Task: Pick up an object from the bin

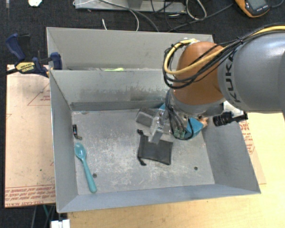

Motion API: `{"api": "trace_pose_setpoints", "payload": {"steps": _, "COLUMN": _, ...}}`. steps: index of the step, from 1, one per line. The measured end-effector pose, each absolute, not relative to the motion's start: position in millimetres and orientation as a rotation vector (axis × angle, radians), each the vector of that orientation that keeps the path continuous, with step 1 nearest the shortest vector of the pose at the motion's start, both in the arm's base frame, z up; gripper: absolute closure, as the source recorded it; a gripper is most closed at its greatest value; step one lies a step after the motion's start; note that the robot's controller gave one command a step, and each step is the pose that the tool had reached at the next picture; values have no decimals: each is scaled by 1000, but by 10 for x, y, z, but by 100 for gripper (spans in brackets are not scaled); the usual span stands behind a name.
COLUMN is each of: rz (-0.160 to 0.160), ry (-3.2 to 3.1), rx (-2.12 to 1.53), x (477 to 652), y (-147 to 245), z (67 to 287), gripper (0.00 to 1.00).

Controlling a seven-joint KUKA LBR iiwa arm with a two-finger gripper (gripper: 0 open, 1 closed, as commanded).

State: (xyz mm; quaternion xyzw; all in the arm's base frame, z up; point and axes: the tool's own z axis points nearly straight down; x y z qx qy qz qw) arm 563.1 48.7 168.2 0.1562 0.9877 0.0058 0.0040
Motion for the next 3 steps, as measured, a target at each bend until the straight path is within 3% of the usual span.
{"api": "trace_pose_setpoints", "payload": {"steps": 1, "rz": 18, "ry": 3095, "rx": 490, "x": 5631, "y": 486, "z": 1682, "gripper": 0}}
{"api": "trace_pose_setpoints", "payload": {"steps": 2, "rz": 18, "ry": 3095, "rx": 489, "x": 5630, "y": 485, "z": 1680, "gripper": 0}}
{"api": "trace_pose_setpoints", "payload": {"steps": 3, "rz": 20, "ry": 3106, "rx": 388, "x": 5408, "y": 185, "z": 1119, "gripper": 0}}
